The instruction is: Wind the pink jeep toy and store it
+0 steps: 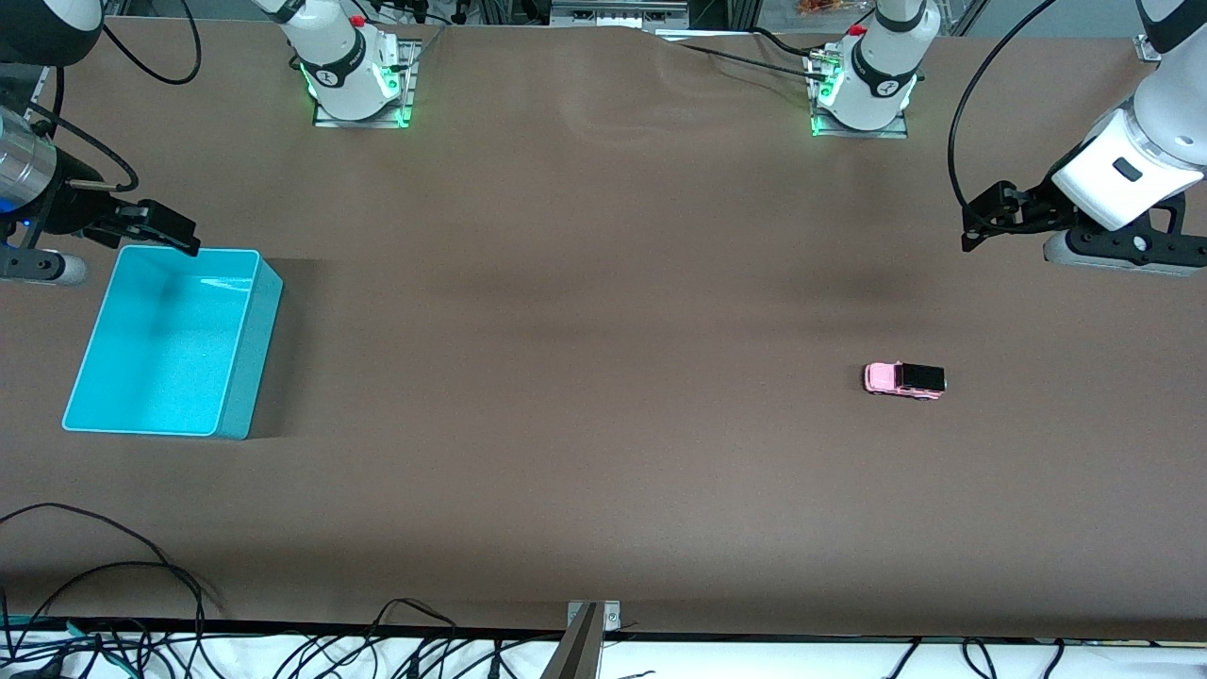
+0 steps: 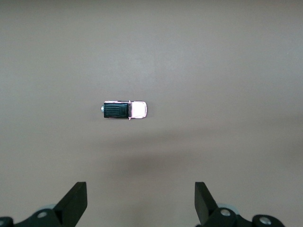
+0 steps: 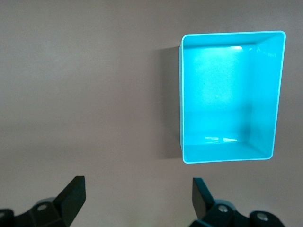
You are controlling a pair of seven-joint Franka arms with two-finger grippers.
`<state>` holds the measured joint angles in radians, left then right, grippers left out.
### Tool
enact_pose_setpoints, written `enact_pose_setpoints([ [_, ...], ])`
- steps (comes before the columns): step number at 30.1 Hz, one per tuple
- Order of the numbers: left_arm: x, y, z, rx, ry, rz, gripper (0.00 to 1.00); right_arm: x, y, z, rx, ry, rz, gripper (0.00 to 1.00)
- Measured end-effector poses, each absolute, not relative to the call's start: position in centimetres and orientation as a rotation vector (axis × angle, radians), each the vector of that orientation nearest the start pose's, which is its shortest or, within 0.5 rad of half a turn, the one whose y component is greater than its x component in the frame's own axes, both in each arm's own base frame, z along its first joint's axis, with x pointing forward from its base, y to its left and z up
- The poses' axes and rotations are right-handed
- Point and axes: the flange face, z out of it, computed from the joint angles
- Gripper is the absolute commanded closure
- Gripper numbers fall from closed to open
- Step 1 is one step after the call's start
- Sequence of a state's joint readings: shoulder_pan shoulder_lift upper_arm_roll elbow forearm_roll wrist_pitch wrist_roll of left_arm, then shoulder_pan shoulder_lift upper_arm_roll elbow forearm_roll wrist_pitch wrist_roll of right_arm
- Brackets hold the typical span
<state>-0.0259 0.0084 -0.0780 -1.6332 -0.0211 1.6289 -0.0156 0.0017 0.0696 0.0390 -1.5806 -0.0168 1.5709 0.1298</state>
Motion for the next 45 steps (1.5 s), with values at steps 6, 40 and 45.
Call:
enact_pose_setpoints([
  [6, 55.76, -5.98, 59.63, -3.162, 0.064, 0.020, 0.00, 57.25, 2.09, 58.07, -3.157, 0.140, 0.123, 0.00],
  [40, 55.76, -6.02, 59.69, -3.162, 0.011, 0.018, 0.00, 57.33, 2.45, 58.86, -3.157, 0.130, 0.098, 0.00],
  [45, 55.76, -6.02, 59.69, -3.162, 0.014, 0.018, 0.00, 57.33, 2.45, 58.85, -3.157, 0.130, 0.099, 0.00],
])
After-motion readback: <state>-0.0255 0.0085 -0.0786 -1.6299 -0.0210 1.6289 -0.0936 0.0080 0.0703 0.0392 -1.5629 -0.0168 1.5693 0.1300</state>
